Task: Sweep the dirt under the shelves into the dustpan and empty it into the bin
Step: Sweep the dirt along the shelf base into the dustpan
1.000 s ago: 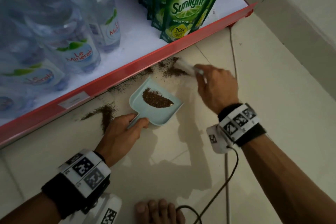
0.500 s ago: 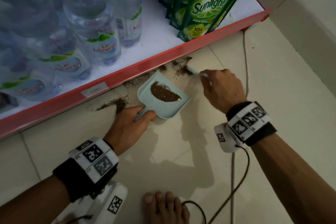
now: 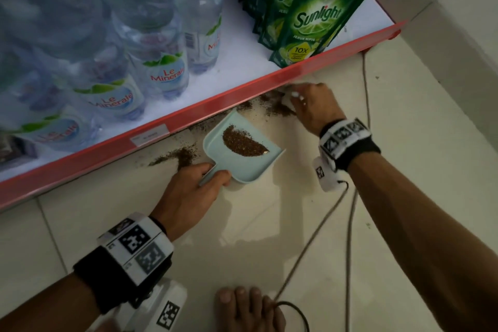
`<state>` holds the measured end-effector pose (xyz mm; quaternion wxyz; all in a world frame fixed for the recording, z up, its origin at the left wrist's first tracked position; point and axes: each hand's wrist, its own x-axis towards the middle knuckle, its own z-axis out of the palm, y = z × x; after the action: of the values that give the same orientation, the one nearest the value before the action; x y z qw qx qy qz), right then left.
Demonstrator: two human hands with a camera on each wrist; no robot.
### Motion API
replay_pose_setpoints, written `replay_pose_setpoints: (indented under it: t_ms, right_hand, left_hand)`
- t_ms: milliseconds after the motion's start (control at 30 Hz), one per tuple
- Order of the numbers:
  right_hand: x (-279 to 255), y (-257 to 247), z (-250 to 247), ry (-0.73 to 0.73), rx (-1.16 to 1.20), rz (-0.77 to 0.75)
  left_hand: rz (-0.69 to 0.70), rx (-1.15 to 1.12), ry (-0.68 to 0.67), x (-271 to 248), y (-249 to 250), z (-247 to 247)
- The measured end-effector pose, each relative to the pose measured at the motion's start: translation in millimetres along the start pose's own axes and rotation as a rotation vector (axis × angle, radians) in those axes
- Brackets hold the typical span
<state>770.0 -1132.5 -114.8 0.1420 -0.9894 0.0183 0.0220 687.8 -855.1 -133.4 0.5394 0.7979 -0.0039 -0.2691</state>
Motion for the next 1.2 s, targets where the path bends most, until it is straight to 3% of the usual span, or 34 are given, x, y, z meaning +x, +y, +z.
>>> replay_pose_setpoints:
  t_ms: [67,167,300,367,433,700,833,933,1067,1133,1200]
  right_hand:
    - [-22.0,-15.3,3.3,-0.044,0.014,-0.134]
    - [-42.7,-13.7,-4.5,0.052,-0.028,-0.157]
    - [-41.5,18.2,-22.6,0.188,-0.217,0.106]
    - [-41.6,31.5,-26.1,0.151,-0.296,0.307]
    - [-46.4,30.1,-19.3,0.069,-0.263,0.408]
    - [-88.0,-70.7,25.3,-0.005,-0.025,0.017]
    - [-81.9,-65.5,9.5,0.134,0.038,0.056]
    - [-76.6,-34.5,-9.3,0.266,-0.052,0.197]
    - [-79.3,-11.8,-8.1,0.123,-0.223,0.437]
    - [-89.0,-27.6,2.1,0.056,-0.176,0.365]
    - [-102.8,-54.2,12.9,-0.02,-0.096,0.192]
  left_hand:
    - [-0.013,-0.001,0.016,-1.5,-1.5,-3.7]
    - [-0.031,-0.003,0.016,-5.5,-4.6,-6.8]
    - [-0.031,0.003,0.008,-11.0,-7.1,-5.9]
    - [-0.022,0.002,0.003,-13.7,-6.5,-5.1]
    - [-0.013,-0.005,-0.01,-17.0,-4.1,-5.2]
    - [-0.014,-0.008,0.01,-20.8,-6.7,-7.9]
    - [-0.003,0.006,0.03,-23.3,-8.7,-12.0]
    - [0.0,0.012,0.046,-25.7,-11.7,-15.7]
    - [0.007,0.0,0.046,-30.7,-16.4,-18.2]
    - [0.0,-0.018,0.043,-32.6,-21.3,-17.8]
    - [-0.022,-0.013,0.042,-34.5,-27.3,-18.0]
